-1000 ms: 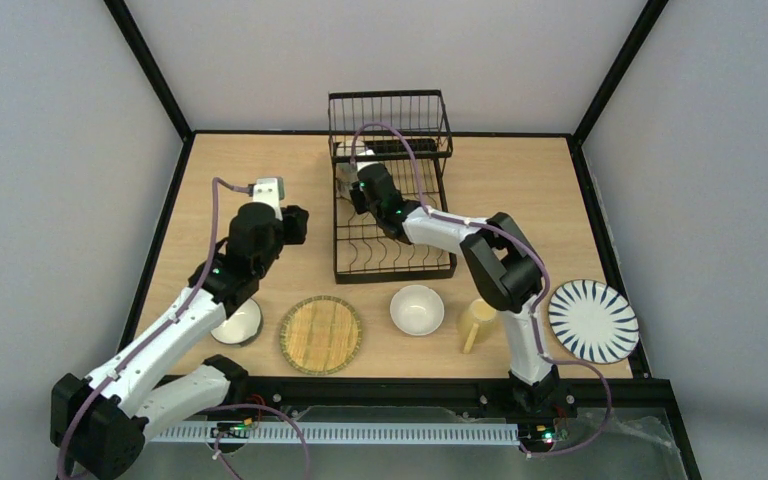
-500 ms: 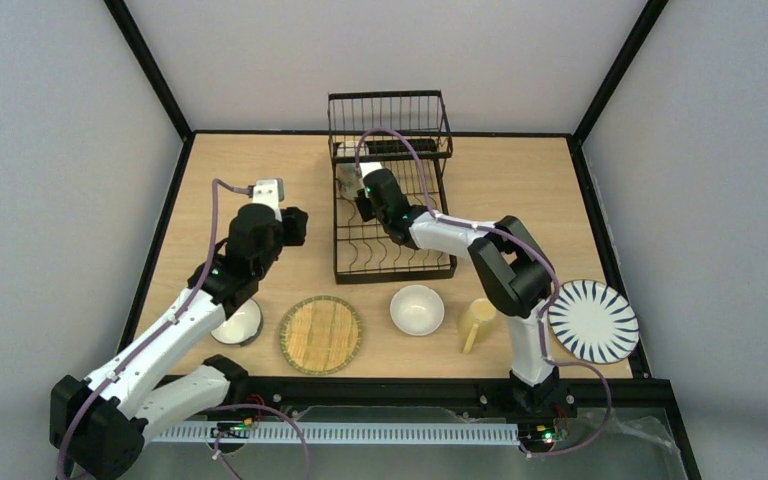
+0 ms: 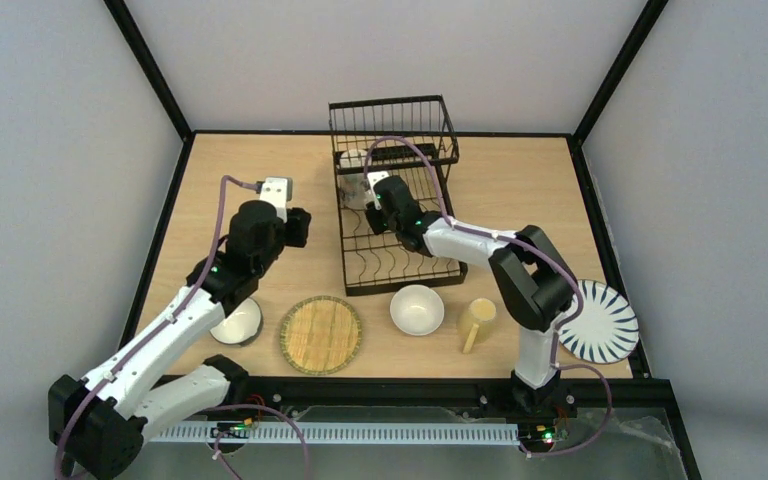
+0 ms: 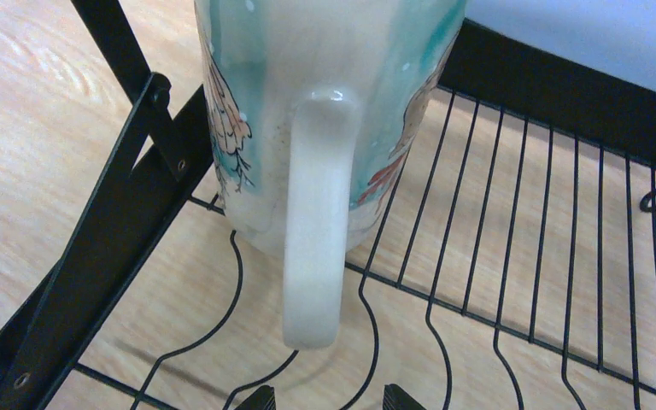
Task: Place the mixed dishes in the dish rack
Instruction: Move the dish rack to the center of the board.
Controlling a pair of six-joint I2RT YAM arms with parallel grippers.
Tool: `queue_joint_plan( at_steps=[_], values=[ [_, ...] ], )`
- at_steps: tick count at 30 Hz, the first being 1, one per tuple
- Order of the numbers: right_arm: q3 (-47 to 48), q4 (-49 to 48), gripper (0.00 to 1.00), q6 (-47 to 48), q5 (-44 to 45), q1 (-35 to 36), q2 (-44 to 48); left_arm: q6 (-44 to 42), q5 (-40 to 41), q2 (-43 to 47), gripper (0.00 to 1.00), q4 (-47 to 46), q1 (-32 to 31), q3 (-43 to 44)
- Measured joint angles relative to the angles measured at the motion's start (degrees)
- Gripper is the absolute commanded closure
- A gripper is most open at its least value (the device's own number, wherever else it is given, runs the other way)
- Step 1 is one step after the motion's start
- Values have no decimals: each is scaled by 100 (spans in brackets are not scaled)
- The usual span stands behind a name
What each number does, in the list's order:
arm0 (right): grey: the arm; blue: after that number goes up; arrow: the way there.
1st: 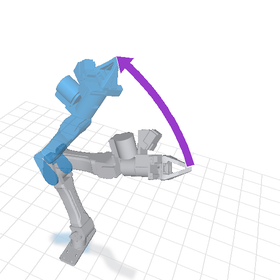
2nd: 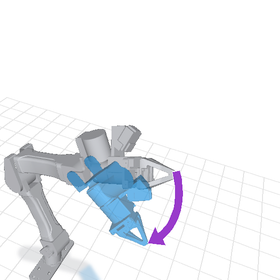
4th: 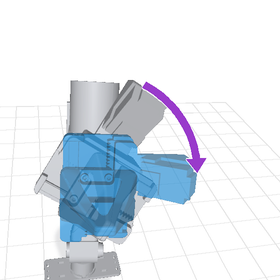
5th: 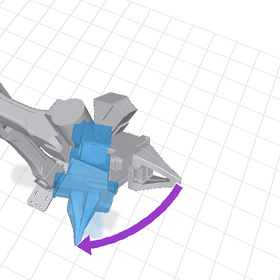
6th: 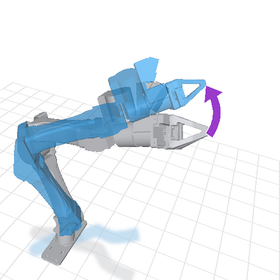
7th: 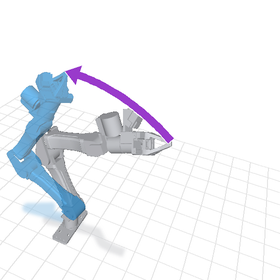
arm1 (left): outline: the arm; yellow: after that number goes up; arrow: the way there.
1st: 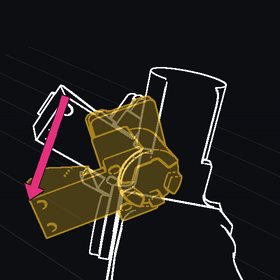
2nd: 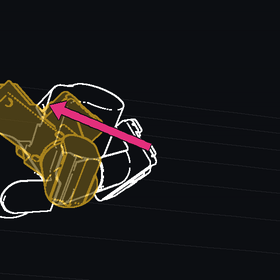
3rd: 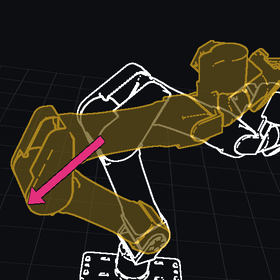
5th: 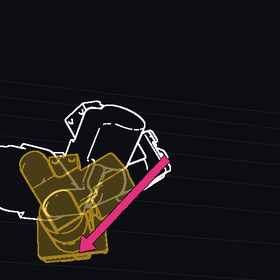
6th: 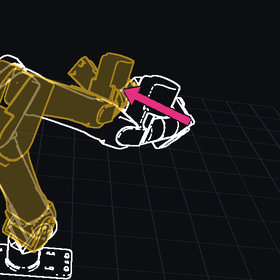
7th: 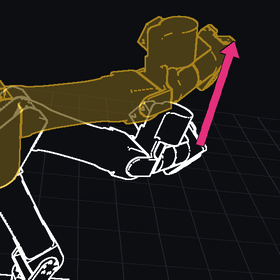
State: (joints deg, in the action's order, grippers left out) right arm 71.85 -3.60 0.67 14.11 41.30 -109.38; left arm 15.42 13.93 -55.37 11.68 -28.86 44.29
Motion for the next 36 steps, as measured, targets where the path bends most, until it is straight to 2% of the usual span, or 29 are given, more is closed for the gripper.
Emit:
queue_joint_plan(
  at_steps=[10, 19, 28, 36],
  values=[
    [-127, 581, 28, 24, -389, -2, 354, -501, 81, -186, 3, 153, -260, 341],
    [-479, 769, 28, 70, -629, -2, 743, -798, 321, -310, 3, 219, -839, 345],
    [-518, 905, 26, 186, -758, 0, 828, -861, 269, -404, 3, 219, -894, 396],
    [-433, 1075, 24, 74, -868, 0, 824, -920, 11, -874, 2, 144, -1005, 664]
  ],
)
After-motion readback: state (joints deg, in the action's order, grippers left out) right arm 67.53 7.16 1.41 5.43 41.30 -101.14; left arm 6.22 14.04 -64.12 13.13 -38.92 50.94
